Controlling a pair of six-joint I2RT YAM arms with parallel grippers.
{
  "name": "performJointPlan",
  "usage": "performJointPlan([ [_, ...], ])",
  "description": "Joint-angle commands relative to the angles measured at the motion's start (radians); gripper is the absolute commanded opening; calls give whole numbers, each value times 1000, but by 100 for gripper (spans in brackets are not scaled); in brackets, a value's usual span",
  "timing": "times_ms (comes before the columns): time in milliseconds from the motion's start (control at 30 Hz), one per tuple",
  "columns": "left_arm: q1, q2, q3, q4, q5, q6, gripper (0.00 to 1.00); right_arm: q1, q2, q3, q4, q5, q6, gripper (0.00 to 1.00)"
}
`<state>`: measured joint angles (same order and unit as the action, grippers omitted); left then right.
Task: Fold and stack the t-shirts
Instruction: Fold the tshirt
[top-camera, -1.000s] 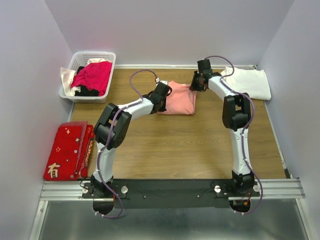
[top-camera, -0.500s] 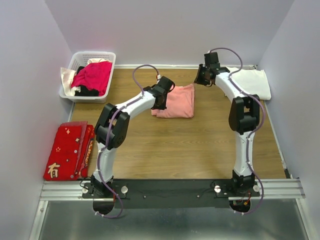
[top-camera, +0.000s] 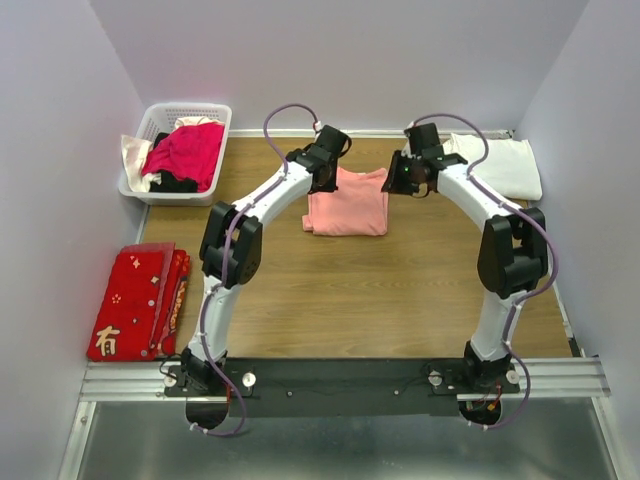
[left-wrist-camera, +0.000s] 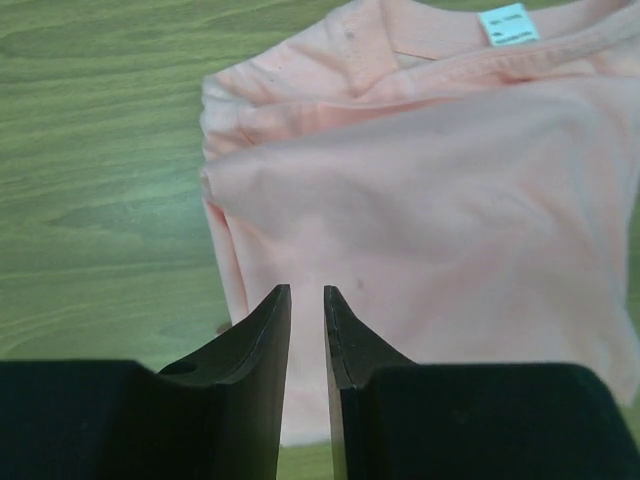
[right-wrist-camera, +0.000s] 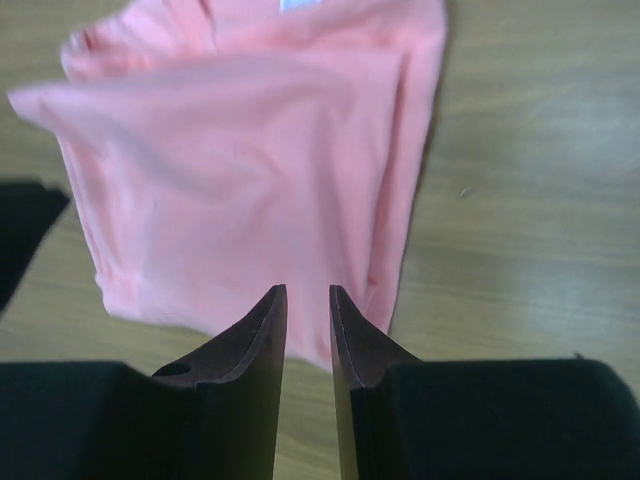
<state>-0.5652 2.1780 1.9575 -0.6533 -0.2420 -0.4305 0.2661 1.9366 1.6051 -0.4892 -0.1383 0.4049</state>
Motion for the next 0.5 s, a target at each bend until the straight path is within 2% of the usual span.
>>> performJointPlan([
  [0, 51, 109, 66, -20, 30, -10, 29, 67, -59, -89, -8, -53, -17, 32],
  [167, 73, 163, 112, 9, 38, -8, 29, 119, -51, -119, 0, -75, -17, 32],
  [467, 90, 226, 196, 7, 55, -1, 29, 127, 16, -165, 20, -66, -20, 29],
])
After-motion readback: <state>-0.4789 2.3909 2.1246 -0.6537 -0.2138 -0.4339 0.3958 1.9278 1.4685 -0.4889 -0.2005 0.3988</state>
